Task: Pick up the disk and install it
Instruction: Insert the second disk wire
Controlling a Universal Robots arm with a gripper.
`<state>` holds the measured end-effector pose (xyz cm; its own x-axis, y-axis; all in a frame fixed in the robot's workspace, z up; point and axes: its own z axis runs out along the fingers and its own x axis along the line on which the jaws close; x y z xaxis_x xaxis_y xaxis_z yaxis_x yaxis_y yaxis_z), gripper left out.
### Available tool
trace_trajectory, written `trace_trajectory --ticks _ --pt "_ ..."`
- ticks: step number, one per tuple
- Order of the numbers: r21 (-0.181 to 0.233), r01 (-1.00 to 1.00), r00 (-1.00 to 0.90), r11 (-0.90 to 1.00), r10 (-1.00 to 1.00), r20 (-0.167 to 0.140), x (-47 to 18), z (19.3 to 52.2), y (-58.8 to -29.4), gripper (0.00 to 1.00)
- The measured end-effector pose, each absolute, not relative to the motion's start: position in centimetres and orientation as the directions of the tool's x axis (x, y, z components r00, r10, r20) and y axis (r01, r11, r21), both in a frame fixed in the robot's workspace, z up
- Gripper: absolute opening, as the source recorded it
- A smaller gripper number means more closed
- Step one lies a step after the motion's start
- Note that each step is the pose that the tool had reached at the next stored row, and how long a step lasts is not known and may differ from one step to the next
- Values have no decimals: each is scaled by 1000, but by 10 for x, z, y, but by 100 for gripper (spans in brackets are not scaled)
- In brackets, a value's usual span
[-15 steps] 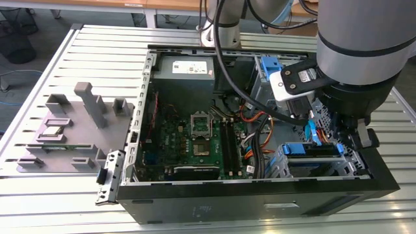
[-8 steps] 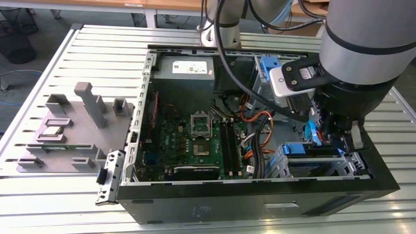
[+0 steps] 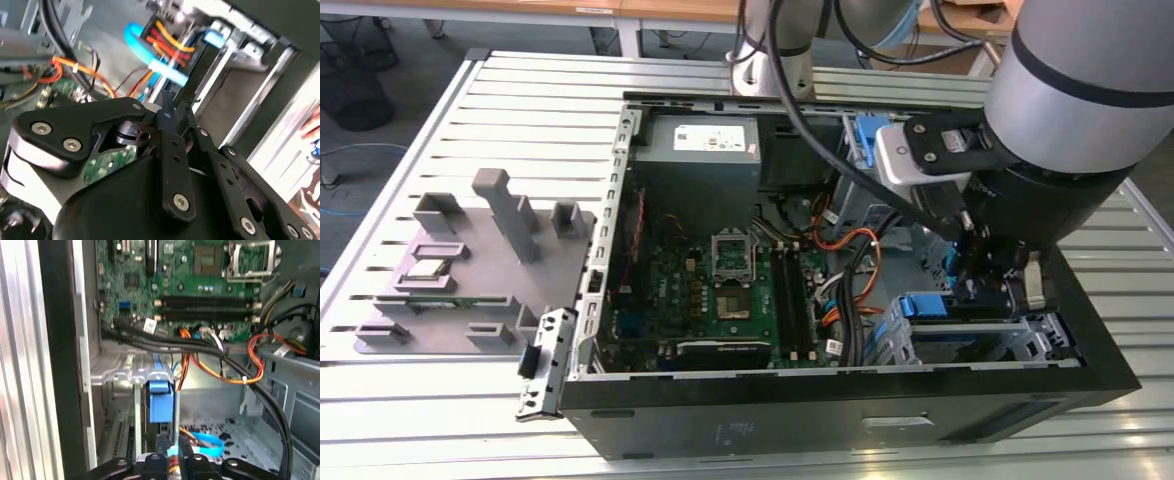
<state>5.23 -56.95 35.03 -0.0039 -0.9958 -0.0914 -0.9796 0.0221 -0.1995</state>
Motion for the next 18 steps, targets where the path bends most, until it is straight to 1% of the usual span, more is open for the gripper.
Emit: trace_trajectory --ticks 9,18 --pt "-40 -999 -18 22 -996 -88 55 350 -569 24" --pt "-38 -999 -19 22 -996 -88 55 351 -570 24"
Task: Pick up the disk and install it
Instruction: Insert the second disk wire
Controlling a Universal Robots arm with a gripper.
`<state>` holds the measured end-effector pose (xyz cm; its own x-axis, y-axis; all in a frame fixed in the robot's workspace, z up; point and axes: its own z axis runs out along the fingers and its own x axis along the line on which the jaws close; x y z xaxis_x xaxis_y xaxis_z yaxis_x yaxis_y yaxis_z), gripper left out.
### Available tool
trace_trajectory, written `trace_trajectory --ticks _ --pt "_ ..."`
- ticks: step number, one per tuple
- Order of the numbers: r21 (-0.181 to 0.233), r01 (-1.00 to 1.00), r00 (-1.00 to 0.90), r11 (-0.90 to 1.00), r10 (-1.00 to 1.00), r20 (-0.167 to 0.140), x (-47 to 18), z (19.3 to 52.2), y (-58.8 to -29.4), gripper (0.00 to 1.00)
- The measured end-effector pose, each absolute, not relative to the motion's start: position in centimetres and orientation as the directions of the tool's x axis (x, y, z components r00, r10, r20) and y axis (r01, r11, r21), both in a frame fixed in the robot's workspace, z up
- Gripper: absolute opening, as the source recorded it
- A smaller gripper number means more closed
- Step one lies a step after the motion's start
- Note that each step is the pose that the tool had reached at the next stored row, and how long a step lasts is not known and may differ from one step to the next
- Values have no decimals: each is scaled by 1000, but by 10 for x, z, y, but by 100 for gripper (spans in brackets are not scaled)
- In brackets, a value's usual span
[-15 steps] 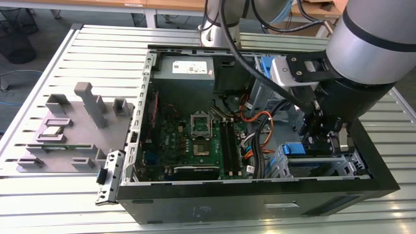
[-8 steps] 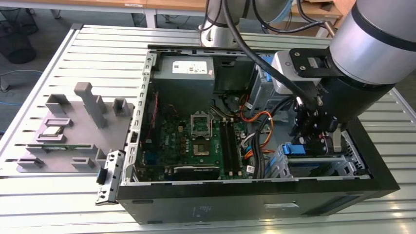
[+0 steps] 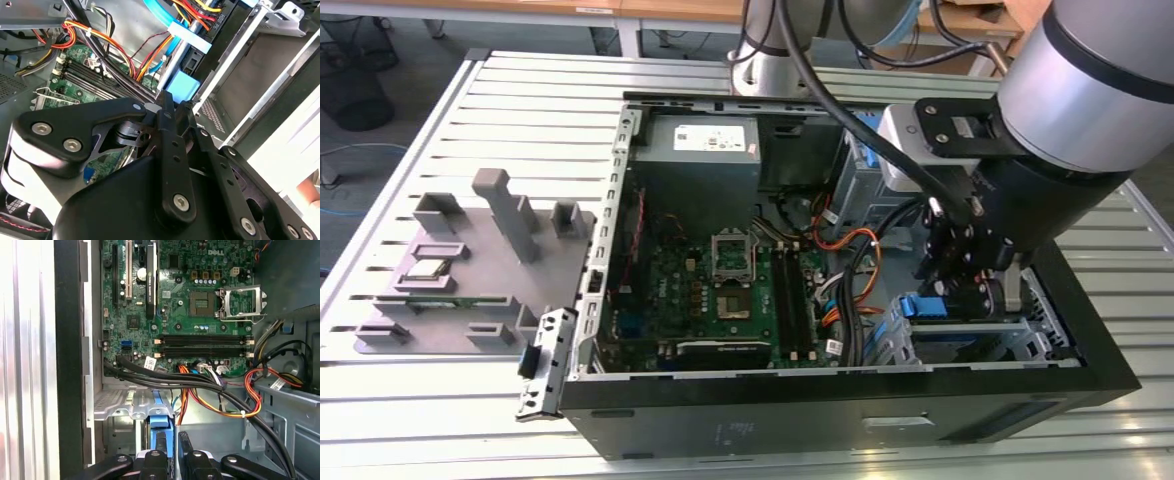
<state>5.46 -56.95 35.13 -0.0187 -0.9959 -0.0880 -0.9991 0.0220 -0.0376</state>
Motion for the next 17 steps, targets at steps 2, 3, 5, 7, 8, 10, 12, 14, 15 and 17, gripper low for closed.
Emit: trace_trajectory --ticks 2,3,5,7,8,10,12,14,15,17 --pt "-38 -999 -19 22 -996 -88 55 354 -569 24" --pt "-38 -999 -19 22 -996 -88 55 355 -569 24" --pt "-37 -999 -20 23 -996 -88 55 357 -569 24" --pt "-37 -999 -20 23 -996 -88 55 357 -569 24" --pt "-36 -999 -20 23 -996 -88 56 357 -569 24" --pt "-36 -999 -20 24 -996 -88 60 357 -569 24" --pt "-36 -999 -21 24 -996 -88 65 357 -569 24" --pt "-36 -999 -21 24 -996 -88 71 357 -569 24" --pt "-36 -999 -21 24 -996 -88 74 357 -569 24" --pt "-36 -999 -22 25 -996 -88 78 357 -569 24"
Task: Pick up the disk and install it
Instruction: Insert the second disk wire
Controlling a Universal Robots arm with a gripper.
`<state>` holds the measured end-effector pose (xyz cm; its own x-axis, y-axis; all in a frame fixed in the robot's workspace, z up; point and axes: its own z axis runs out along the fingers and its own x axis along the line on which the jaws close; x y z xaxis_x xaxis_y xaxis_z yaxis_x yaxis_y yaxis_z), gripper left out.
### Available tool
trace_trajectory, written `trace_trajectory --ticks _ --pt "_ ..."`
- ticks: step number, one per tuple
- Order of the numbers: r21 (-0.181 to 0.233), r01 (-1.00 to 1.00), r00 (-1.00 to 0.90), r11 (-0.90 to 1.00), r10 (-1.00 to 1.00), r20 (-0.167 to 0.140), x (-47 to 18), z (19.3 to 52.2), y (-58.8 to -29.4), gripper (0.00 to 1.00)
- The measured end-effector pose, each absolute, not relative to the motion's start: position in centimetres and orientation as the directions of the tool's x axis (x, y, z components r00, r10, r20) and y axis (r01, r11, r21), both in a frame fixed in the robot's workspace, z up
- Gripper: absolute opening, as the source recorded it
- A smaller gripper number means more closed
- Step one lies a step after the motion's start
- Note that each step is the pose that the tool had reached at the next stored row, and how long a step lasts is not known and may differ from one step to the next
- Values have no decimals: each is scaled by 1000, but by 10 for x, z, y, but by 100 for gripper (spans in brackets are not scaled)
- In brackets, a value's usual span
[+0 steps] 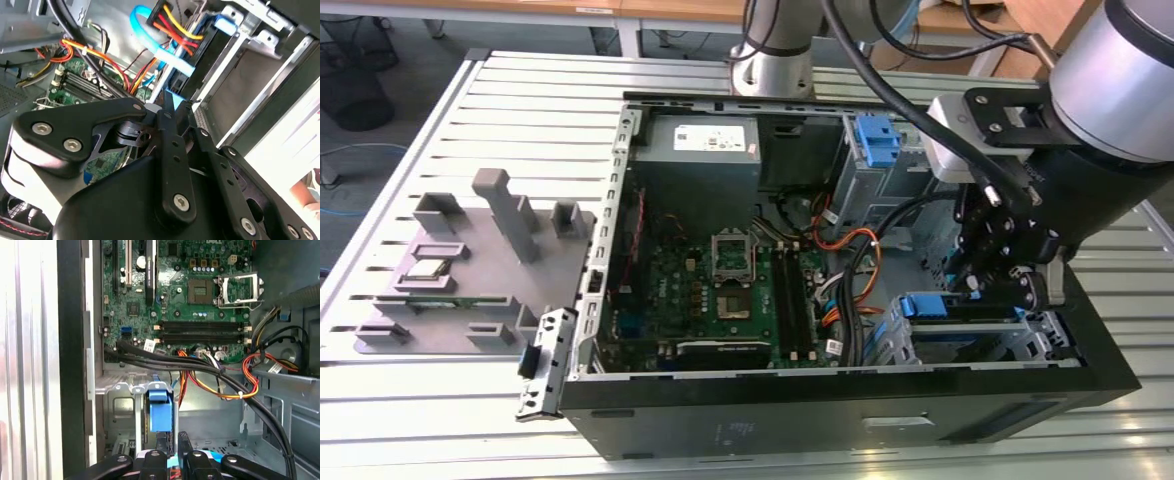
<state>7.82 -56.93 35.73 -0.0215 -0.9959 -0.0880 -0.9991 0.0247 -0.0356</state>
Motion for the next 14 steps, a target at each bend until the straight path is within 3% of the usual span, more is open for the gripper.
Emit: trace_trajectory --ticks 14 --pt "-35 -999 -22 25 -996 -88 82 363 -569 24"
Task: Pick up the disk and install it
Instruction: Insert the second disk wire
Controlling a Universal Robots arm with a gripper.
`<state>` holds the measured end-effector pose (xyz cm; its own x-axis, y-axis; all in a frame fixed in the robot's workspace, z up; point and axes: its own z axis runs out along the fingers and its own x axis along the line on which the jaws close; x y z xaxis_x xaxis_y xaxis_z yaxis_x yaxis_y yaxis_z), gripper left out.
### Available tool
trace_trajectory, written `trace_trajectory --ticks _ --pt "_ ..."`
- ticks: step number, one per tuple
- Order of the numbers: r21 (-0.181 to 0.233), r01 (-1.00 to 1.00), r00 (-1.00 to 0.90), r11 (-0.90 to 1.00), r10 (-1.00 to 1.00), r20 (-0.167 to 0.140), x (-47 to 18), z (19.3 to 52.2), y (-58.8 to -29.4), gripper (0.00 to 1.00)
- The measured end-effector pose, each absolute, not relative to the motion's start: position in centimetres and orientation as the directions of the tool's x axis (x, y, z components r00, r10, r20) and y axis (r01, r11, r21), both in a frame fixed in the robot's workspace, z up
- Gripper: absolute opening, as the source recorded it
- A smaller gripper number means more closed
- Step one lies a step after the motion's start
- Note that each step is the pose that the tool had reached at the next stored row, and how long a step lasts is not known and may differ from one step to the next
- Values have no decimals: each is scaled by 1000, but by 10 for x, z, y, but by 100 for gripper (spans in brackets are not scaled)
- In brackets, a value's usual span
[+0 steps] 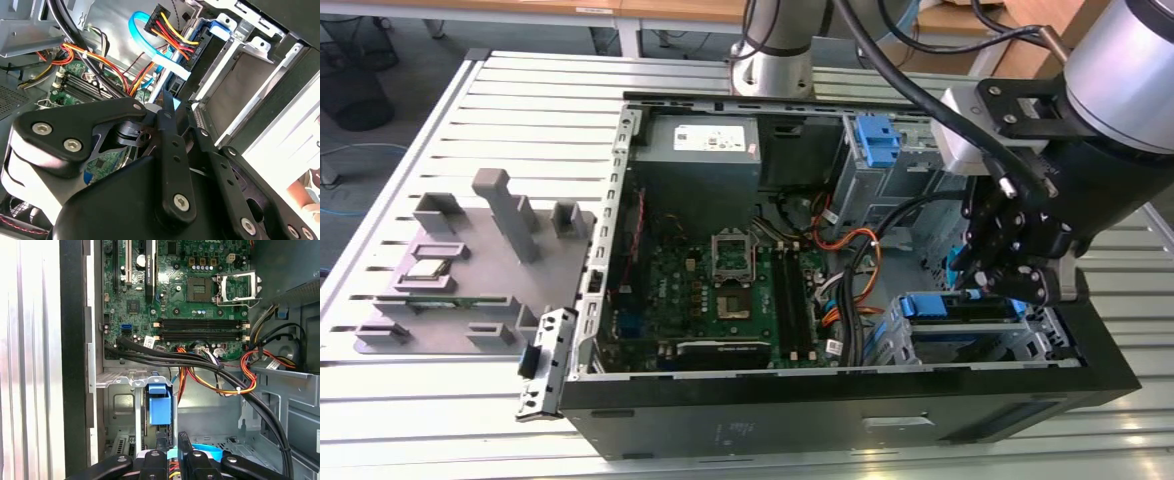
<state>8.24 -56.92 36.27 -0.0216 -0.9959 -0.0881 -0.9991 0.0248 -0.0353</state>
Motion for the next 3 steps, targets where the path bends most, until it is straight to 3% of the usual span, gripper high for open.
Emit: trace_trajectory --ticks 3 --pt "-35 -999 -22 25 -996 -88 82 363 -569 24"
